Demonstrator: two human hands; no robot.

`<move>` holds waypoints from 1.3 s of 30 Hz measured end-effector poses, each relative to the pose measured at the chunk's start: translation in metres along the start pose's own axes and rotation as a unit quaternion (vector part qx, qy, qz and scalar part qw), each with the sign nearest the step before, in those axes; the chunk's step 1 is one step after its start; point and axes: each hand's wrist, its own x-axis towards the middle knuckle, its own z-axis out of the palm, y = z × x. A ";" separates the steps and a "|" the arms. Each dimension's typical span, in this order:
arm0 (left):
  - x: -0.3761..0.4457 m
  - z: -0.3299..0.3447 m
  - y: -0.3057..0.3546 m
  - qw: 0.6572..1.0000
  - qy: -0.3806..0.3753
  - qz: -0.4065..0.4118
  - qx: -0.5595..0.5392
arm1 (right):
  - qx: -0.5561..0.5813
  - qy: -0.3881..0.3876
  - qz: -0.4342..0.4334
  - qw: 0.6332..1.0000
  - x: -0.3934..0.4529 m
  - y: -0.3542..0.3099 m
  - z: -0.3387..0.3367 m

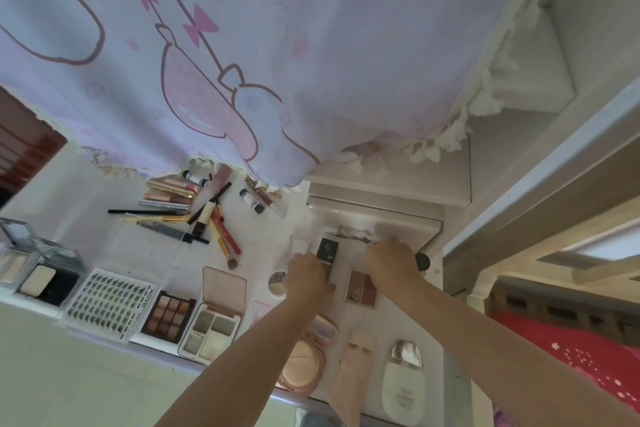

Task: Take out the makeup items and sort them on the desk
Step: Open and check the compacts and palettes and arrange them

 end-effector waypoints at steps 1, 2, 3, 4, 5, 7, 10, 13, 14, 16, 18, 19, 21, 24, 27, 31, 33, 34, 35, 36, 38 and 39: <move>0.000 0.002 0.000 1.000 -0.016 -0.008 0.011 | 0.013 0.001 0.007 1.000 0.001 0.002 0.002; 0.000 0.005 0.000 0.999 -0.025 -0.017 0.019 | 0.021 -0.002 0.008 1.000 -0.001 0.002 0.001; 0.001 0.006 0.002 0.999 -0.031 -0.027 0.022 | 0.017 0.003 -0.001 1.000 -0.004 0.000 0.000; 0.001 0.007 0.003 0.999 -0.031 -0.037 0.023 | -0.012 0.035 -0.019 0.999 -0.006 -0.001 0.000; 0.001 0.007 0.003 0.998 -0.029 -0.045 0.021 | -0.022 0.070 -0.033 0.997 -0.004 0.001 0.002; 0.003 0.005 0.004 0.998 -0.024 -0.052 0.012 | -0.011 0.076 -0.049 0.996 0.001 0.004 0.007; 0.005 0.001 0.005 0.998 -0.022 -0.051 0.003 | -0.025 0.022 -0.045 0.998 0.000 0.002 -0.004; 0.003 -0.003 0.006 0.999 -0.007 -0.036 0.001 | 0.005 0.029 -0.035 0.999 0.006 0.008 -0.002; 0.002 -0.005 0.005 1.000 0.007 -0.030 -0.001 | 0.005 0.041 -0.030 0.999 0.007 0.009 -0.002; -0.003 -0.012 0.002 0.999 0.031 -0.027 -0.007 | 0.007 0.066 -0.026 0.997 0.004 0.010 -0.003; -0.009 -0.019 -0.005 0.999 0.046 -0.018 -0.007 | 0.015 0.079 -0.030 0.996 0.001 0.011 -0.004; -0.013 -0.022 -0.009 0.999 0.051 -0.004 0.001 | 0.018 0.091 -0.033 0.995 0.000 0.011 -0.004; -0.021 -0.031 -0.018 0.997 0.062 0.031 0.020 | 0.041 0.118 -0.037 0.991 -0.002 0.011 -0.002; -0.032 -0.051 -0.034 0.993 0.072 0.093 0.024 | 0.202 0.159 -0.031 0.966 -0.003 0.007 -0.004; -0.037 -0.075 -0.050 0.983 0.075 0.163 0.043 | 0.435 0.062 -0.065 0.896 -0.011 -0.006 -0.026; -0.041 -0.113 -0.066 0.965 0.089 0.242 0.051 | 0.567 0.026 -0.060 0.821 -0.018 -0.036 -0.058; -0.043 -0.128 -0.075 0.945 0.108 0.296 0.086 | 0.546 0.063 -0.025 0.835 -0.016 -0.052 -0.072; -0.043 -0.131 -0.080 0.934 0.121 0.322 0.099 | 0.528 0.078 -0.012 0.846 -0.016 -0.060 -0.077; -0.042 -0.135 -0.086 0.925 0.133 0.342 0.100 | 0.522 0.096 -0.003 0.848 -0.016 -0.066 -0.081; -0.042 -0.139 -0.090 0.918 0.145 0.358 0.089 | 0.529 0.114 0.003 0.841 -0.018 -0.072 -0.084; -0.047 -0.151 -0.093 0.902 0.168 0.388 0.090 | 0.558 0.144 0.005 0.817 -0.024 -0.079 -0.087; -0.051 -0.158 -0.094 0.895 0.171 0.396 0.111 | 0.568 0.157 0.009 0.808 -0.028 -0.082 -0.089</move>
